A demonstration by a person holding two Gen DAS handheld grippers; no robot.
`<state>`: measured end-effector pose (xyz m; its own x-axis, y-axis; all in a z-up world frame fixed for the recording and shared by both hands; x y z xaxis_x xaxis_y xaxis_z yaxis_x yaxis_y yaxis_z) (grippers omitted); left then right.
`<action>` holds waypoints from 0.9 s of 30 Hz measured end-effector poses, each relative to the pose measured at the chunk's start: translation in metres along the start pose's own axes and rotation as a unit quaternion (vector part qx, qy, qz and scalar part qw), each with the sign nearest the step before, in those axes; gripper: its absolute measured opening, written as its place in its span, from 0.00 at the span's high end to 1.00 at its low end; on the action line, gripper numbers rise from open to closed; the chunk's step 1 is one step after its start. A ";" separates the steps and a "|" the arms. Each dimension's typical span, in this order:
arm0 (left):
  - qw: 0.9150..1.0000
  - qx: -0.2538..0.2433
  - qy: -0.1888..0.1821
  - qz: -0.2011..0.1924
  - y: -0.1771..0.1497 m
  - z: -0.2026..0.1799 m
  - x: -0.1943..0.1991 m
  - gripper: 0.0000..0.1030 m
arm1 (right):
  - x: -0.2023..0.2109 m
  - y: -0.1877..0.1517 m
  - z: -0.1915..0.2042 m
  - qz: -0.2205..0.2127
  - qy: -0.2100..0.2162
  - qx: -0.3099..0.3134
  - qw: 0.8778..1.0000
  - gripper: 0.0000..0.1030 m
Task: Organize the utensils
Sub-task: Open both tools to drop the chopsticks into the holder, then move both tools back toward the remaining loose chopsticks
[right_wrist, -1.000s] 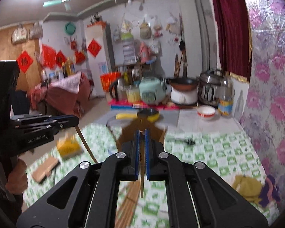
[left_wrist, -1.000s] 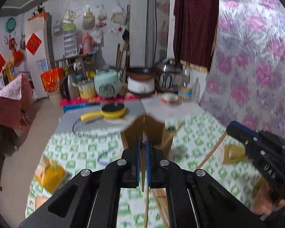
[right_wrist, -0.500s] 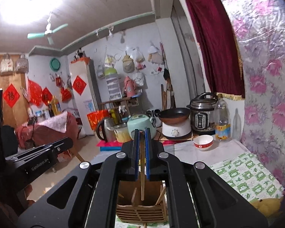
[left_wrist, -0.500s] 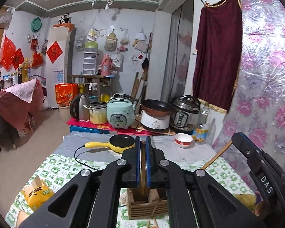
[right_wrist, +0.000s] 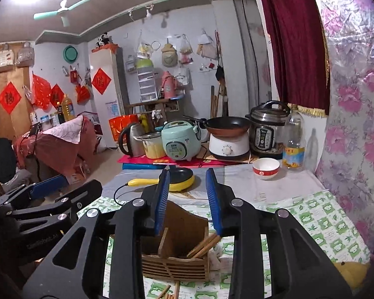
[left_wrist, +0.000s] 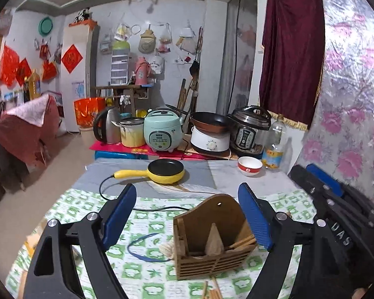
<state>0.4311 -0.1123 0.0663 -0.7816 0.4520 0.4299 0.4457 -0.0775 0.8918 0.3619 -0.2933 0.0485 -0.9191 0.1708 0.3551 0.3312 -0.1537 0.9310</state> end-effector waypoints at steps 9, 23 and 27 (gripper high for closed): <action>1.000 0.015 0.024 0.001 0.000 0.011 0.006 0.05 | 0.012 0.007 -0.003 -0.007 0.012 -0.015 1.000 0.52; 0.999 0.032 0.043 0.003 -0.073 0.037 0.053 0.05 | 0.063 -0.006 0.004 -0.013 0.019 0.005 1.000 0.39; 0.993 0.072 0.021 0.092 -0.135 0.057 0.033 0.05 | 0.078 -0.039 0.000 -0.015 0.006 0.024 1.000 0.29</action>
Point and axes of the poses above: each gripper's, at about its wrist camera, not at the fingertips, and x roughly against the way its jaws point, z to its left, y to its top, the point moved 10 cm from there along -x, roughly the way its jaws point, and after that the axes turned 8 degrees about -y, right-handed, at the moved point
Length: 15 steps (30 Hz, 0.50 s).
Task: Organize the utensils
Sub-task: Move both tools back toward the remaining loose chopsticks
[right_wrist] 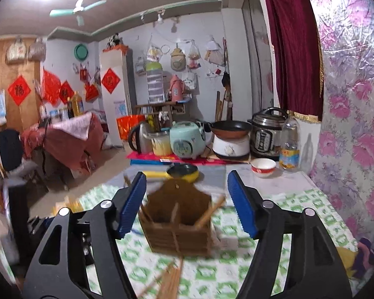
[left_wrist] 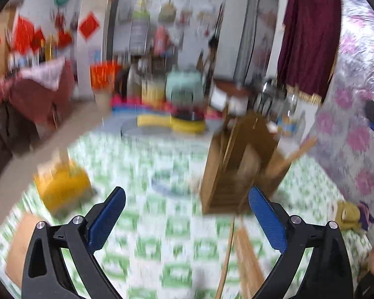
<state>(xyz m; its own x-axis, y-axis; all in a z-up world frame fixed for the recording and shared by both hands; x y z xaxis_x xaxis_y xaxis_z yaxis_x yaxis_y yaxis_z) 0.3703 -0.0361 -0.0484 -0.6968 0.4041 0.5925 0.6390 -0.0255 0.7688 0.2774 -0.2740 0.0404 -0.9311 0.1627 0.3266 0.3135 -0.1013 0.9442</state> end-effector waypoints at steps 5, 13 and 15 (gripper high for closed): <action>0.997 0.008 0.012 0.075 -0.048 0.022 -0.020 0.06 | -0.021 -0.084 -0.018 0.080 -0.021 0.014 0.997 0.27; 0.990 -0.070 0.036 0.114 -0.103 0.021 -0.012 0.06 | -0.022 -0.158 -0.029 0.178 -0.020 0.048 0.983 0.27; 0.986 -0.093 0.027 0.137 -0.123 0.015 -0.013 0.06 | -0.019 -0.169 -0.034 0.190 -0.026 0.051 0.980 0.27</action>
Point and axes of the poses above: each gripper's, at about its wrist camera, not at the fingertips, and x roughly against the way its jaws point, z to its left, y to its top, the point moved 10 cm from there along -x, roughly the way its jaws point, and after that the axes turned 8 degrees about -y, right-handed, at the moved point
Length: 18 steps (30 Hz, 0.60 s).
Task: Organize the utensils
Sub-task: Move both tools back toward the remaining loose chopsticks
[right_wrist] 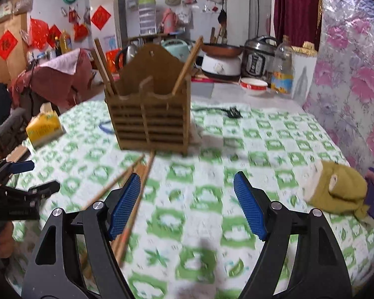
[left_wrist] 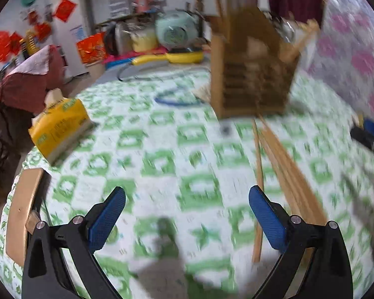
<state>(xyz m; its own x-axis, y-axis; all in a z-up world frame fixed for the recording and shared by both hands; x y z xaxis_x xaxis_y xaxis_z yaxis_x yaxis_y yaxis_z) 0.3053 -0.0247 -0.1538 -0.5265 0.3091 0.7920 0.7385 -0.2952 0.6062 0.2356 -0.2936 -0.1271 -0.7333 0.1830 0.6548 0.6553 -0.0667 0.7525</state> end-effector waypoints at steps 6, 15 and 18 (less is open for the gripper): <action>0.997 -0.072 -0.010 0.013 -0.020 -0.027 0.000 0.05 | 0.003 -0.027 -0.012 0.027 0.005 -0.014 1.000 0.27; 0.991 -0.128 0.019 0.041 -0.031 -0.041 -0.011 0.05 | 0.003 -0.056 0.000 0.063 0.037 0.012 0.997 0.27; 0.990 -0.125 0.028 0.055 -0.033 -0.037 -0.017 0.04 | 0.004 -0.060 0.013 0.068 0.050 0.039 0.996 0.27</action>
Point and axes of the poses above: each gripper's, at about its wrist camera, not at the fingertips, and x roughly against the way its jaws point, z to its left, y to its top, the point moved 10 cm from there along -x, roughly the way its jaws point, and after that the axes turned 8 degrees about -y, right-handed, at the moved point
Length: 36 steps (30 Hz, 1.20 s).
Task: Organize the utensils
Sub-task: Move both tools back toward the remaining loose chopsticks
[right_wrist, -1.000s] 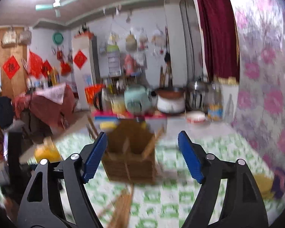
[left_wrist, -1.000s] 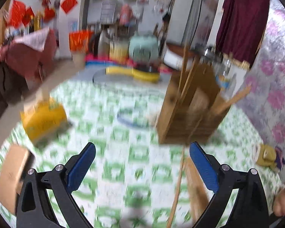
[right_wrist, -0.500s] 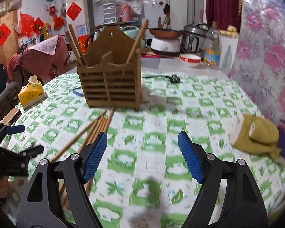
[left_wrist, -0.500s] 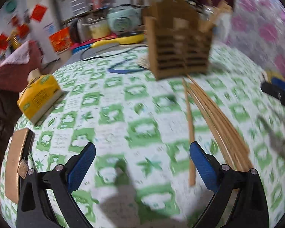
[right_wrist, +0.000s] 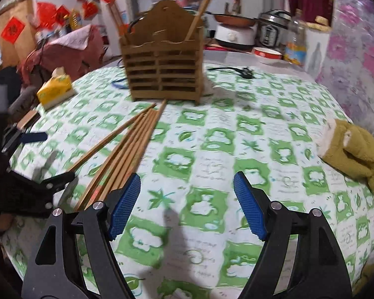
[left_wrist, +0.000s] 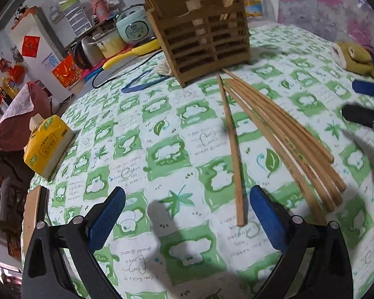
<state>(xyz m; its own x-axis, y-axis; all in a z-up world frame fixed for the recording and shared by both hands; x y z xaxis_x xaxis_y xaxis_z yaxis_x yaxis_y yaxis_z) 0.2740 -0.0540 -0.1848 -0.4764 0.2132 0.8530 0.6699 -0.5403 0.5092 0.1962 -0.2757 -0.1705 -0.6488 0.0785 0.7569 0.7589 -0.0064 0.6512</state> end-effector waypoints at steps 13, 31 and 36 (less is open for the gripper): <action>0.996 0.063 -0.061 0.021 -0.006 0.007 -0.008 0.04 | -0.006 -0.017 0.042 0.035 0.017 0.101 0.994 0.29; 0.994 0.075 -0.070 0.024 -0.006 0.010 -0.009 0.04 | -0.012 -0.014 0.004 0.049 -0.021 0.020 0.998 0.49; 0.996 0.062 -0.057 0.019 -0.005 0.009 -0.008 0.04 | -0.008 -0.013 0.016 0.041 -0.004 0.040 0.998 0.49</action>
<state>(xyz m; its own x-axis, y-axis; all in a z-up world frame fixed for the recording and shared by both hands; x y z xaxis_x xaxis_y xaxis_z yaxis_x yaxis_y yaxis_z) 0.2792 -0.0457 -0.1931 -0.3871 0.2893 0.8755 0.7550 -0.4456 0.4811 0.1919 -0.2603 -0.1858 -0.5849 0.0882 0.8063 0.8111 0.0658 0.5812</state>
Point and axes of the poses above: each gripper's, at about its wrist camera, not at the fingertips, and x roughly against the way its jaws point, z to its left, y to its top, the point moved 10 cm from there along -x, roughly the way its jaws point, and after that the axes turned 8 degrees about -y, right-handed, at the moved point
